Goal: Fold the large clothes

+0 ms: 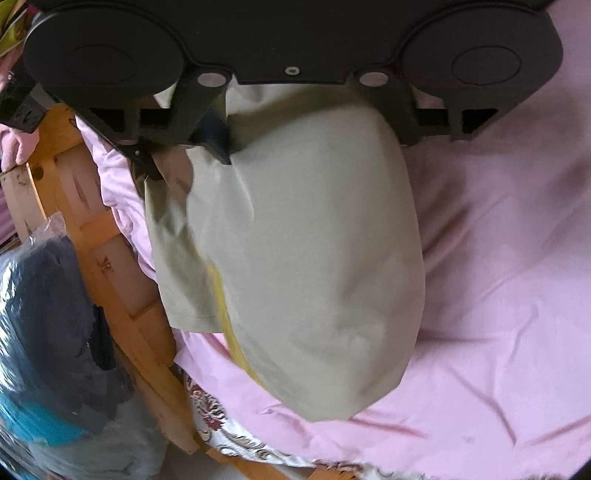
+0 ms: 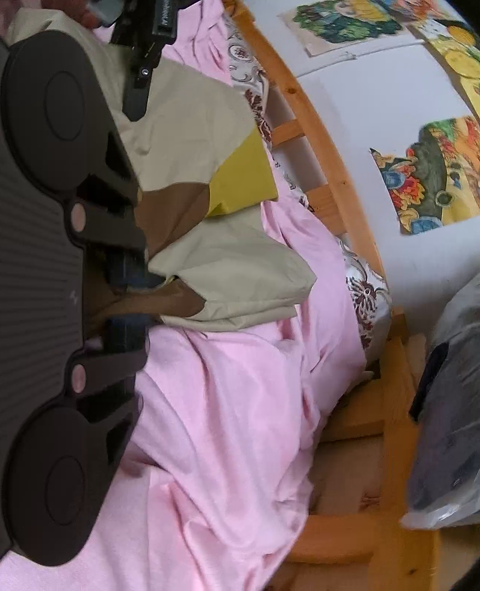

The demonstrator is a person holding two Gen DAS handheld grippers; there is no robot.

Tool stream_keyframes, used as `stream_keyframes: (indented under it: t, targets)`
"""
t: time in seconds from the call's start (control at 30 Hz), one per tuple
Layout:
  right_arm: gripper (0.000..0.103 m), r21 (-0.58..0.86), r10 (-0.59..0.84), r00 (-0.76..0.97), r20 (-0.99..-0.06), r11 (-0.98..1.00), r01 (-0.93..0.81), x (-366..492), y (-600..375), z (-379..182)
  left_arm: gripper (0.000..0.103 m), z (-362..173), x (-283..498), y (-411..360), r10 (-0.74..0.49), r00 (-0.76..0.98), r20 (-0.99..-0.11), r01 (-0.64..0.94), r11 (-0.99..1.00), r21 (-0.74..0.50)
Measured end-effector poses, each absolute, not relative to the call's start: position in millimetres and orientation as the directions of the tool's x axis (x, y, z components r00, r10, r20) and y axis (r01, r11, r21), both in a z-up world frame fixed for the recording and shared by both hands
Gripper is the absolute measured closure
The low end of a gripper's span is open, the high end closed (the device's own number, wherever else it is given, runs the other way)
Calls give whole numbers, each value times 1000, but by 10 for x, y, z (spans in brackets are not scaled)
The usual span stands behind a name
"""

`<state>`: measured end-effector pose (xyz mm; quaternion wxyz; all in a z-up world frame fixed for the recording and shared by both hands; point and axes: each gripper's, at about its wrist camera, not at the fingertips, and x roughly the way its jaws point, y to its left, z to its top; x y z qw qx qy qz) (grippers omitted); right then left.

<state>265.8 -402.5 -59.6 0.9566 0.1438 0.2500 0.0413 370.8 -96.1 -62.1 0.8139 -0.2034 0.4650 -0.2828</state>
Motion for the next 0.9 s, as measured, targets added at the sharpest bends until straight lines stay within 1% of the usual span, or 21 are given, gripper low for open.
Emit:
stream_keyframes:
  t: [0.03,0.13,0.23,0.37,0.5,0.53,0.6,0.67,0.7,0.73,0.77,0.83,0.87,0.9]
  targets:
    - [96,280,147,879,-453,960,-16,2622,-3978,-548,46,-555,3688,-965,-647,413,-641,280,760,-587]
    - [98,234,167,905,-391,969,-77,2479,-3785,-322,51,-362,3636,-921,-649,426,-631,307,759,-573]
    - [98,216,198,927,-319,967,-132,2365,-3575,-50,52,-154,3644,-743,-652,441,-617,328,757,-565]
    - [98,244,254,934,-251,950,-193,2482,-3270,221,51,123,3810,-307,-617,479,-625,308,784,-538]
    - [98,317,341,912,-228,912,-262,2873,-2906,308,50,318,4057,139,-537,513,-670,278,842,-462]
    - [98,331,361,904,-230,902,-276,3006,-2794,298,49,319,4144,261,-514,516,-686,267,857,-441]
    - [98,349,393,886,-246,889,-297,3250,-2591,215,47,228,4302,512,-488,504,-713,225,871,-437]
    - [98,339,407,868,-285,890,-306,3472,-2387,58,44,13,4410,706,-471,486,-736,163,876,-453]
    - [97,325,406,859,-311,895,-305,3553,-2301,-48,40,-109,4428,776,-466,480,-743,135,876,-463]
    - [97,309,400,853,-336,902,-301,3613,-2244,-155,34,-207,4418,829,-462,481,-745,114,876,-470]
    - [97,278,379,851,-363,916,-290,3666,-2197,-265,29,-302,4385,878,-465,493,-735,102,870,-482]
    - [93,220,327,855,-404,941,-256,3708,-2189,-435,13,-395,4264,914,-464,538,-704,110,866,-487]
    - [87,206,309,855,-416,948,-242,3694,-2231,-503,10,-420,4207,923,-454,558,-695,112,871,-479]
    - [79,213,302,851,-429,950,-230,3687,-2302,-573,5,-426,4167,887,-444,566,-694,105,874,-474]
